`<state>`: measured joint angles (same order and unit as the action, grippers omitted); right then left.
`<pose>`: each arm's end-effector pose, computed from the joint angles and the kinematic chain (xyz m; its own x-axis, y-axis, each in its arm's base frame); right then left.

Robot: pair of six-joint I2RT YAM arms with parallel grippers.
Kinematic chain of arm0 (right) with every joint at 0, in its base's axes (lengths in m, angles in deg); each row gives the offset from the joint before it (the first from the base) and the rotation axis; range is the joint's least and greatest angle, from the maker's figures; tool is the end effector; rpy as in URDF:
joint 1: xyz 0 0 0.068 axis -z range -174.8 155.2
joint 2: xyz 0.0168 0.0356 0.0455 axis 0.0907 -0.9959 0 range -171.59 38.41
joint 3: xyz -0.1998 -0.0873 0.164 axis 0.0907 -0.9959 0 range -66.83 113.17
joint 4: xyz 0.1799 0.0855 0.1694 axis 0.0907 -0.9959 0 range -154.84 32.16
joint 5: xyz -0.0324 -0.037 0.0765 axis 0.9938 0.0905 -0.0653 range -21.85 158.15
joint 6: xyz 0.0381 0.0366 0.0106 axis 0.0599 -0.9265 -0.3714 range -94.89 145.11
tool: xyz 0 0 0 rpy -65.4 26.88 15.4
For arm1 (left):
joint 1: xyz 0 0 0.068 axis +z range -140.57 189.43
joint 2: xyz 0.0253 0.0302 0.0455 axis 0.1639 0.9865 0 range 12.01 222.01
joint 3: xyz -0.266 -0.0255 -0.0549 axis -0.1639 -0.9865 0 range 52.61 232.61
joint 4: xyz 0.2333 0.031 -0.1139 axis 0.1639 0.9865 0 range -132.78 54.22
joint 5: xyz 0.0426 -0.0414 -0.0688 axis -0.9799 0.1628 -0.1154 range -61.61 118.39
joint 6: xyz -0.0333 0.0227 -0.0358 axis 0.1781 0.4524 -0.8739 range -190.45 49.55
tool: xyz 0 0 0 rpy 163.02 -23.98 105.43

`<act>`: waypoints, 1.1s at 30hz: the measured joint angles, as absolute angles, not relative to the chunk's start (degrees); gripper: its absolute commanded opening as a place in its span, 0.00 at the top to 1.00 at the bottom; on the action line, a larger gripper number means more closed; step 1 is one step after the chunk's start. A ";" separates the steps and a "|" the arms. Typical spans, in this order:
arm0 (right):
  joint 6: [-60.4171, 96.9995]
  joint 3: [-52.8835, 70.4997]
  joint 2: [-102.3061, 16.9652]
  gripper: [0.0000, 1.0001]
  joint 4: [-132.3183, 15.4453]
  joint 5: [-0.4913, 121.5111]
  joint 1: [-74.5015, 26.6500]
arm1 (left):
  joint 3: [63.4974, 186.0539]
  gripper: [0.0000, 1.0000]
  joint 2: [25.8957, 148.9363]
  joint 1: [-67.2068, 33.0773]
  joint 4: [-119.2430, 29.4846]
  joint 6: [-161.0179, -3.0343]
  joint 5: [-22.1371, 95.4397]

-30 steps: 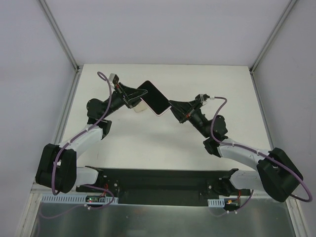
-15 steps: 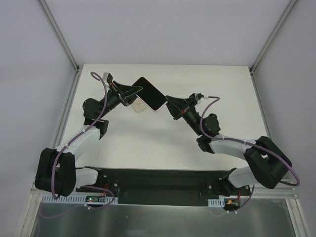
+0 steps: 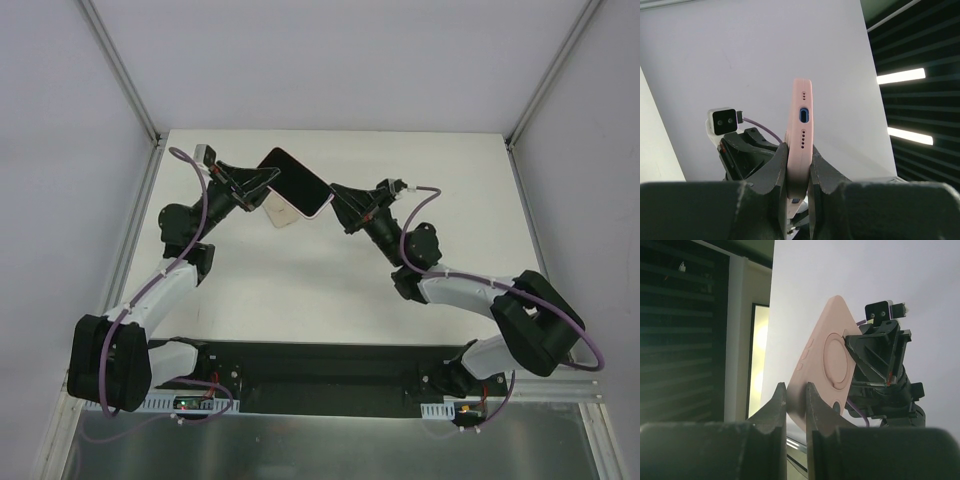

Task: Take the phone out of the phone case
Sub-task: Remove the phone case from the phone.

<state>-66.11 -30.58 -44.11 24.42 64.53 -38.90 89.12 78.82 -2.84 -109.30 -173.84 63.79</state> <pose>0.2044 0.2013 0.3041 -0.7400 0.6723 -0.0199 -0.4064 -0.4234 0.8097 0.2311 -0.0712 0.3453 -0.7465 -0.6491 -0.1462 0.4159 -0.2837 -0.8640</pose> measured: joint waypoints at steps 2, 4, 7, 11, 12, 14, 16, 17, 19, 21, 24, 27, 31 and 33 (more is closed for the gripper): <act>-66.22 -30.14 -44.33 0.99 24.48 64.66 -38.98 | 89.12 1.00 78.58 -2.82 -109.30 -174.02 63.44; -66.40 -29.51 -44.70 0.98 24.59 64.82 -39.07 | 89.12 1.00 78.29 -2.82 -109.30 -174.12 62.85; -66.66 -28.39 -45.27 0.99 24.77 64.97 -39.18 | 89.12 1.00 77.79 -2.82 -109.30 -174.34 62.00; -67.23 -26.84 -46.03 0.98 25.14 64.99 -39.33 | 89.23 1.00 76.85 -2.82 -109.28 -174.56 60.79; -67.29 -26.58 -46.17 0.99 25.23 64.99 -39.35 | 89.38 1.00 76.70 -2.82 -109.25 -174.58 60.64; -67.43 -25.90 -46.47 0.99 25.62 65.01 -39.44 | 89.75 1.00 76.54 -2.82 -109.25 -174.63 60.36; -67.51 -25.20 -46.80 0.99 25.79 65.12 -39.51 | 89.97 1.00 76.37 -2.82 -109.23 -174.67 59.92; -67.67 -24.76 -47.02 0.99 25.84 65.19 -39.53 | 90.06 1.00 76.24 -2.82 -109.19 -174.69 59.66; -67.88 -23.71 -47.59 0.99 25.95 65.25 -39.59 | 90.28 1.00 75.86 -2.68 -108.99 -174.71 59.09; -68.08 -22.73 -48.15 0.99 25.97 65.28 -39.73 | 90.50 1.00 75.41 -2.44 -108.60 -174.74 58.74; -68.56 -21.35 -49.01 0.99 26.32 65.43 -39.90 | 90.63 1.00 74.73 -2.42 -108.27 -174.74 57.67; -68.98 -20.41 -49.73 0.99 26.69 65.71 -40.12 | 90.63 1.00 74.44 -2.42 -108.25 -174.93 57.01; -69.57 -19.54 -50.82 0.99 27.32 66.22 -40.29 | 90.63 1.00 74.23 -2.38 -107.92 -175.09 56.22; -69.85 -19.01 -51.37 0.99 27.43 66.35 -40.38 | 90.63 1.00 74.18 -2.07 -107.88 -175.13 56.18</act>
